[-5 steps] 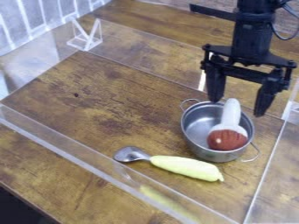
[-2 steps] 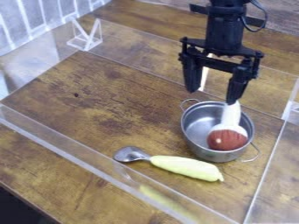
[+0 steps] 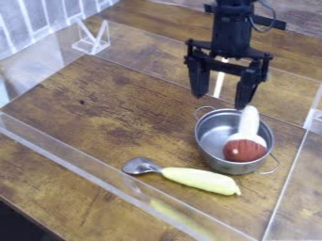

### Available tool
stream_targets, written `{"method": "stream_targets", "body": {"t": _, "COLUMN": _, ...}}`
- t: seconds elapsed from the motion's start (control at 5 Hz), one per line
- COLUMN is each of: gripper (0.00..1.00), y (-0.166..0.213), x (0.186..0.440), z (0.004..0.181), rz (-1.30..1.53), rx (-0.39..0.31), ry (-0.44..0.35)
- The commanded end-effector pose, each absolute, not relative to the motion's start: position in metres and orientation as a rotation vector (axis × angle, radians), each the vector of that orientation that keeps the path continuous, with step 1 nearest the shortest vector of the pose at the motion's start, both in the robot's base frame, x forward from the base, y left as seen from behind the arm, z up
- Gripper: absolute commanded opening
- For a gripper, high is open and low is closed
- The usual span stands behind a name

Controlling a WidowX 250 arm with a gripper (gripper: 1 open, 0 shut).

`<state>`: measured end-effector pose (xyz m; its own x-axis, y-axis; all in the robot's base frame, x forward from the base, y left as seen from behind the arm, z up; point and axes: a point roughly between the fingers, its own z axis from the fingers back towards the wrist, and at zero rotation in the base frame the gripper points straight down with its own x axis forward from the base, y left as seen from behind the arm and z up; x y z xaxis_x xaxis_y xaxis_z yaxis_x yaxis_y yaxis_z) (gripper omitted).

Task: Put the mushroom in the silver pot

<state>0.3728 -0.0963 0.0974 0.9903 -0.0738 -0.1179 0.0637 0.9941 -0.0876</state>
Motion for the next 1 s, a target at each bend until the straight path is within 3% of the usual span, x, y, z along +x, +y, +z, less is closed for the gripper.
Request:
{"method": "stream_targets", "body": {"t": 0.0, "gripper": 1.00, "y": -0.098, "x": 0.366, "z": 0.113, "rz": -0.051, "rx": -0.093, "ry": 0.070}}
{"method": "stream_targets", "body": {"t": 0.6, "gripper": 1.00, "y": -0.114, "x": 0.361, "z": 0.118, "rz": -0.090, "rx": -0.072, "ry": 0.034}}
{"method": "stream_targets", "body": {"t": 0.8, "gripper": 1.00, "y": -0.118, "x": 0.372, "z": 0.102, "rz": -0.108, "rx": -0.064, "ry": 0.031}}
